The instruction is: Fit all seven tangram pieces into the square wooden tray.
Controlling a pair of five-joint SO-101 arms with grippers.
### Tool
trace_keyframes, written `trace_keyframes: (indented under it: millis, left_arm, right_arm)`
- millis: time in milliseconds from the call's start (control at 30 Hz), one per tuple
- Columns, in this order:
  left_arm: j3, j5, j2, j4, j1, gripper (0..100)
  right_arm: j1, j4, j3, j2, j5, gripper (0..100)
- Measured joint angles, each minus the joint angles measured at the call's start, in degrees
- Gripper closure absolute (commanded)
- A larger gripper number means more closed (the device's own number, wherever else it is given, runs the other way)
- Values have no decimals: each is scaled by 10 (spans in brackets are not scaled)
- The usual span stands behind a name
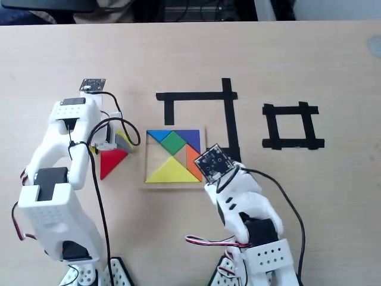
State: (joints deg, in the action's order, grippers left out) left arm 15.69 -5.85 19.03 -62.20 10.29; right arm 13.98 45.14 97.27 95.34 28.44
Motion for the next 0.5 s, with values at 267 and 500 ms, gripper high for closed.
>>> trace_keyframes:
  millis: [267,500]
  left_arm:
    - [0,1,0,-1,0,700]
    - [0,1,0,-1,4,703]
  right_arm:
    - [0,0,0,0,0,984]
    - [0,0,0,0,0,984]
